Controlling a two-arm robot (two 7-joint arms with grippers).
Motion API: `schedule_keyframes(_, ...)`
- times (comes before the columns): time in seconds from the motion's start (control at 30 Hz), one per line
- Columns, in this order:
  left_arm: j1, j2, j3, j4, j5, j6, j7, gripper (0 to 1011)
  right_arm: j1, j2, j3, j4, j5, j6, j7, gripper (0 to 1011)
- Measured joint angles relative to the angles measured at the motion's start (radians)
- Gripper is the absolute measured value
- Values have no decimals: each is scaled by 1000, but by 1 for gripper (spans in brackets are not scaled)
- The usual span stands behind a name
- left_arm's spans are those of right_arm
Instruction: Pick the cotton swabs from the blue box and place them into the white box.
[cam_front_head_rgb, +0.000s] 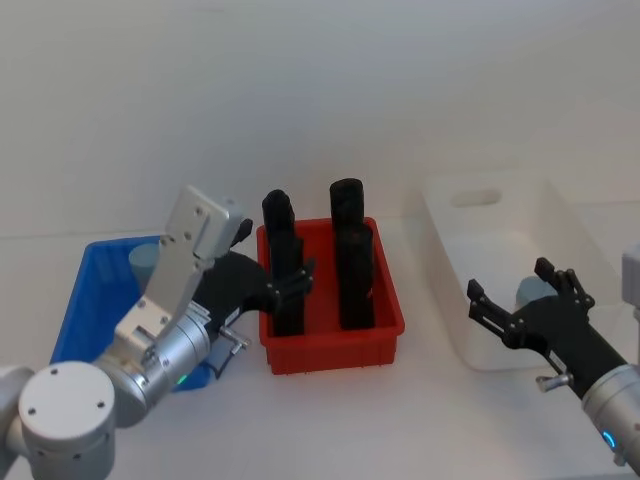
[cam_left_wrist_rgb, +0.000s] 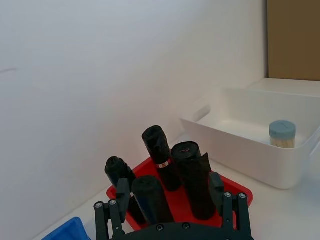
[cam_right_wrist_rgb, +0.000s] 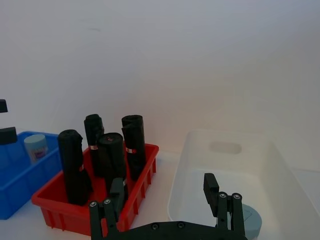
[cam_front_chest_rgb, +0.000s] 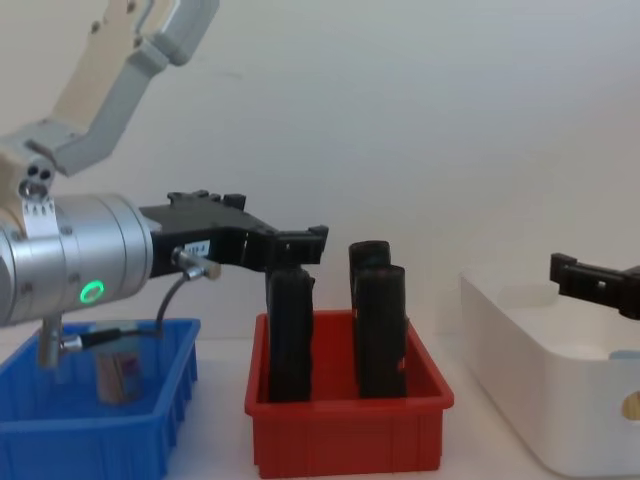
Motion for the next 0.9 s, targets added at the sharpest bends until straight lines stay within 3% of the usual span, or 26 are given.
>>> schedule_keyframes(0.3, 57, -9, 29, 1, 18, -116, 117, 1004, -17, 4, -3, -19, 5, -5, 3, 1001)
schedule_keyframes(0.47, 75, -12, 39, 1, 24, -152, 153, 1004, -17, 3, -3, -20, 5, -5, 3, 1001)
schedule_keyframes(0.9, 84, -13, 44, 1, 26, -170, 171, 1004, -17, 3, -3, -20, 5, -4, 3, 1001)
